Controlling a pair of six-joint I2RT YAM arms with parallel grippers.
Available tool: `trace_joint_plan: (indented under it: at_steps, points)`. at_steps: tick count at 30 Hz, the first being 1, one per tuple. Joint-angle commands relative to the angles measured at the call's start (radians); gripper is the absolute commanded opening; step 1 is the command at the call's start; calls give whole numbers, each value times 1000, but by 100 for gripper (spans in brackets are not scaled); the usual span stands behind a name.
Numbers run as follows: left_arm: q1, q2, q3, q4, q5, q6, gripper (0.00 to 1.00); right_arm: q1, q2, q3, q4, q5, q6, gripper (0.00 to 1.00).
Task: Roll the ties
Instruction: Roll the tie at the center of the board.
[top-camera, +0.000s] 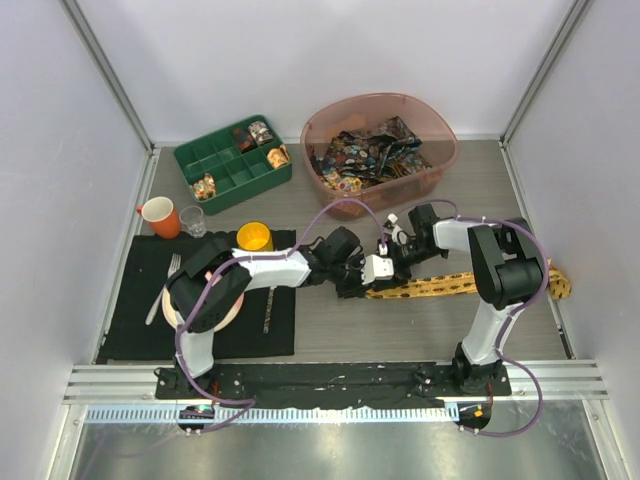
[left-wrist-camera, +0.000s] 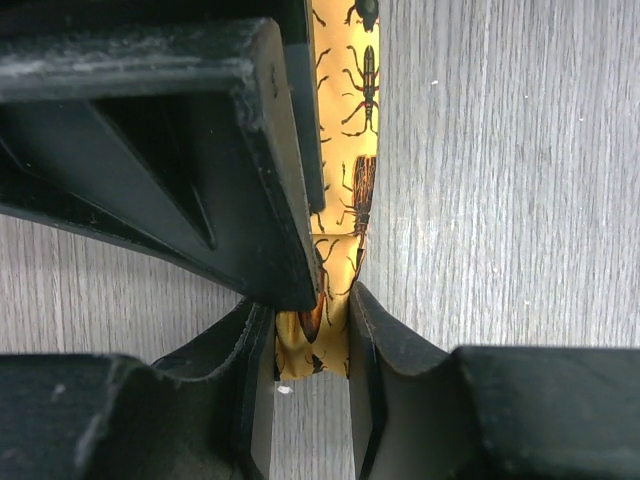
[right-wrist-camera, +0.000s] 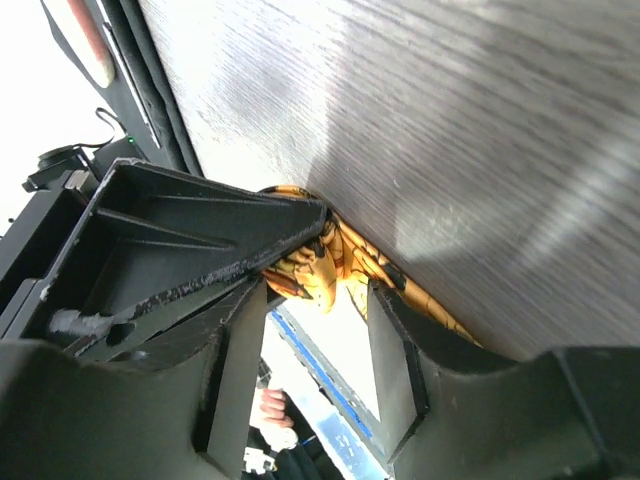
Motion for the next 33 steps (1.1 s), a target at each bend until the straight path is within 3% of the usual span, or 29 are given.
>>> trace_joint_plan:
  at_steps: [1, 7, 23, 30, 33]
  points:
    - [-2, 2, -42, -60, -24, -14, 23, -10, -69, 2, -14, 56, -24, 49]
    - [-2, 19, -22, -69, -34, -14, 23, -10, -78, -16, -13, -27, -21, 32]
    - [-2, 33, -8, -68, -33, -18, 23, 10, -1, -18, 53, -32, 14, 29]
    - [-2, 39, -2, -68, -33, -18, 23, 15, 5, -11, 64, -49, 22, 21]
    - [-4, 42, -2, -68, -39, -18, 23, 13, 3, -13, 62, -41, 19, 9]
